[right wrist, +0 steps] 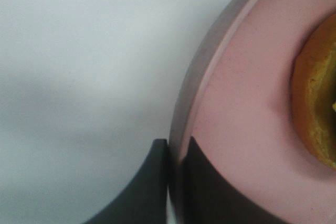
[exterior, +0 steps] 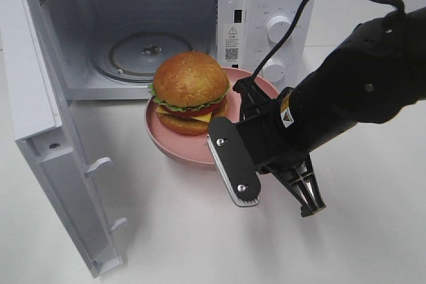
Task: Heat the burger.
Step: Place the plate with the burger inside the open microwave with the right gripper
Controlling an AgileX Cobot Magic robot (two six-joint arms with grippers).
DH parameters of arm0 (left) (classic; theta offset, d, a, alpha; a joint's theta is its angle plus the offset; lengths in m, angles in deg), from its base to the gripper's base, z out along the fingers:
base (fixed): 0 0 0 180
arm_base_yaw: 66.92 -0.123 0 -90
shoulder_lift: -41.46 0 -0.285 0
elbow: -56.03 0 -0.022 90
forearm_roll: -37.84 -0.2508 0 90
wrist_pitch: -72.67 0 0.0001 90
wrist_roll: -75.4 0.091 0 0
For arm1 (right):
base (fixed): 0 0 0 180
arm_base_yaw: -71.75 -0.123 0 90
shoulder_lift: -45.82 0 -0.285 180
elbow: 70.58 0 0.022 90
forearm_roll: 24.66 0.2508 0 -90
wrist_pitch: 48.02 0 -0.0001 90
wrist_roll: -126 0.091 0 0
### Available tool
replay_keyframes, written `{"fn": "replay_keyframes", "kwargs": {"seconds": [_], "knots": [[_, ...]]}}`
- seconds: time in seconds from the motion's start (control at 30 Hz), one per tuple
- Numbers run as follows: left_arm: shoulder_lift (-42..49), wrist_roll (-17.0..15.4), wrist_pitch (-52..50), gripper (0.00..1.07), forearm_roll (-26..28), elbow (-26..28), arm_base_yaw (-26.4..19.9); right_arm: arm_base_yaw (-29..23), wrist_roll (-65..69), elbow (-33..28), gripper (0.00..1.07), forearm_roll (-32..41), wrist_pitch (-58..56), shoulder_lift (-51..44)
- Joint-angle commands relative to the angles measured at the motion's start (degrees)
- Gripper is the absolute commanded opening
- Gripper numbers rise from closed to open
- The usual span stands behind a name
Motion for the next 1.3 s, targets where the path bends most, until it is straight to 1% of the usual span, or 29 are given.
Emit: {"fn": "replay_keyframes", "kwargs": {"seconds": [0.03,0.07,0.13,0.23,0.3,0.4,0.63,0.93,1.13,1.3], "knots": [[0.9,0.1,-0.6,0.95,0.2,-0.2,0.2,0.2,0.8,2.9,0.0,-0.3,3.7,1.1],[0.9,0.1,-0.6,0.95,0.2,-0.2,0.2,0.2,0.8,2.9,0.0,-0.3,3.7,1.1],[0.9,0.1,-0.6,0.95,0.2,-0.2,0.2,0.2,0.8,5.4,0.0,-0.3,3.6,3.2],[0.9,0.1,-0.6,0.95,0.2,-0.2,0.2,0.2,0.8,6.1,0.0,-0.3,3.6,3.7],[0.9,0.1,-0.6,0.95,0.2,-0.2,0.2,0.2,0.8,8.1,0.0,-0.3,3.6,5.2],[0.9,0.1,-0.6,0.95,0.2,-0.2,0.2,0.2,0.8,9.6,0.0,-0.3,3.6,6.2],[0.9,0.1,-0.6,0.95,0.2,-0.2,0.2,0.2,1.3,12.9,0.0,-0.3,3.3,9.0],[0.9,0.0,-0.6,0.95,0.2,-0.2,0.2,0.2,2.9,15.8,0.0,-0.4,3.4,10.5],[0.9,0.0,-0.6,0.95,0.2,-0.2,0.2,0.2,3.8,19.7,0.0,-0.4,1.7,13.6],[0.9,0.1,-0.6,0.95,0.2,-0.2,0.2,0.2,4.0,21.7,0.0,-0.3,1.7,14.8]]}}
